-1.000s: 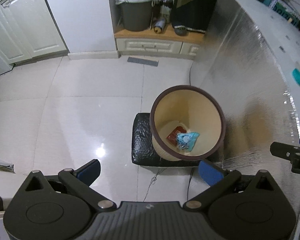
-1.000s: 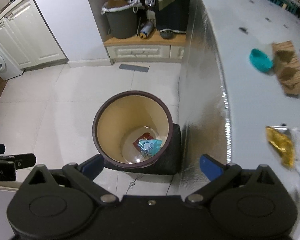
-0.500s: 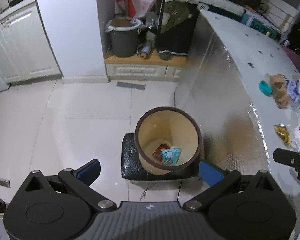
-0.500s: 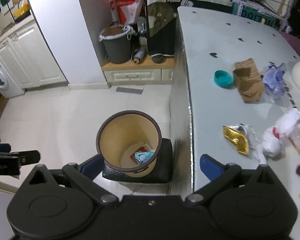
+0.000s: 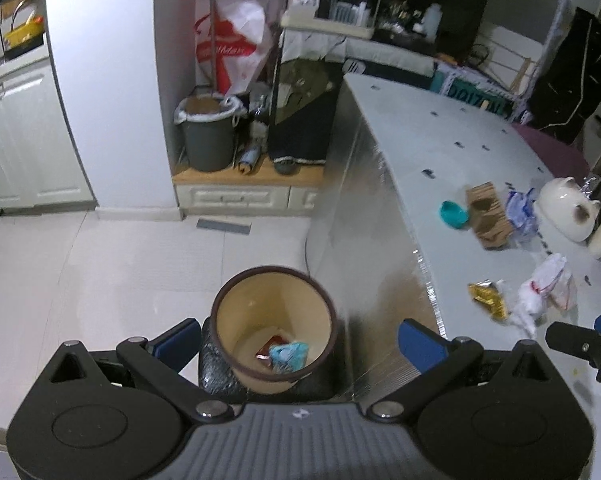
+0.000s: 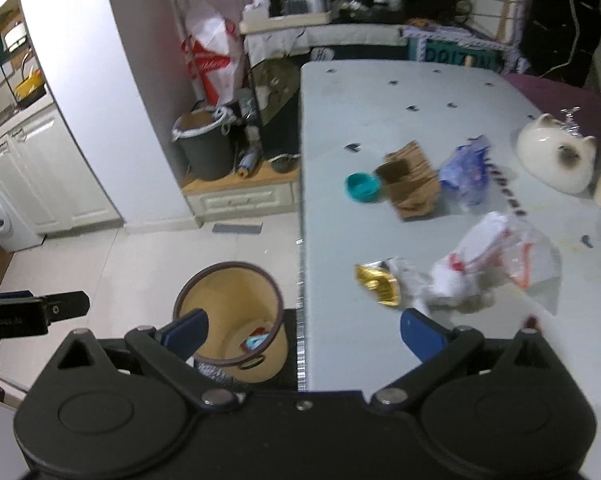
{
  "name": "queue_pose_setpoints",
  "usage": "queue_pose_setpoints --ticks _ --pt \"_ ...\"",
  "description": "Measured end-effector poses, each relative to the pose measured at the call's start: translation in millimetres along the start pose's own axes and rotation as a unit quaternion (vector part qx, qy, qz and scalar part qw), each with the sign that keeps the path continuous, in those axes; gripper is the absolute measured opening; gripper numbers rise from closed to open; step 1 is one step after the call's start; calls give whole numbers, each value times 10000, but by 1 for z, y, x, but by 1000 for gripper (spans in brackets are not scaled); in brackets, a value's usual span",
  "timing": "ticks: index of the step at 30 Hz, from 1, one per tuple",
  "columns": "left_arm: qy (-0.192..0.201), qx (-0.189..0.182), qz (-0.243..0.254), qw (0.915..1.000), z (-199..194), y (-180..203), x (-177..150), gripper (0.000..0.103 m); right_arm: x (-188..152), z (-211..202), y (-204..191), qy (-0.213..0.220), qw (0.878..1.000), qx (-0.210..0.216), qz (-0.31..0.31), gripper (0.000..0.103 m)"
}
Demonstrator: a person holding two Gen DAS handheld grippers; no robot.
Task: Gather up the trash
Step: 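Raise both tools from the wastebasket back toward the table, then grasp the gold wrapper with the left tool while the right tool grasps the white plastic bag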
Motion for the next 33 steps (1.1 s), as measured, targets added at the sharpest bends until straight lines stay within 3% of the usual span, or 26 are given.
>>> queue_pose_setpoints --ticks 10,19,25,30,33 --pt "173 32 80 9998 19 93 -12 103 -4 7 86 126 9999 4 -69 103" --pt "236 -36 -61 9997 45 154 -23 103 1 33 148 178 9997 46 -138 103" --pt "186 -85 -78 9998 52 176 -29 103 16 80 157 59 9996 -213 201 103" --pt "142 39 -154 9998 52 176 -31 103 23 130 142 -545 9957 -223 720 102" --pt "132 36 -237 9996 50 172 -31 103 22 155 132 -848 9904 -103 1090 91"
Point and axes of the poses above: each gripper's, at about its wrist camera, not at the fingertips, and z roughly the way its jaws point, y to its right, x to its top, the point moved 1 cm from there along z, roughly the way its jaws point, and after that the axes turned 15 degrees about -x, right-handed, at the moved point
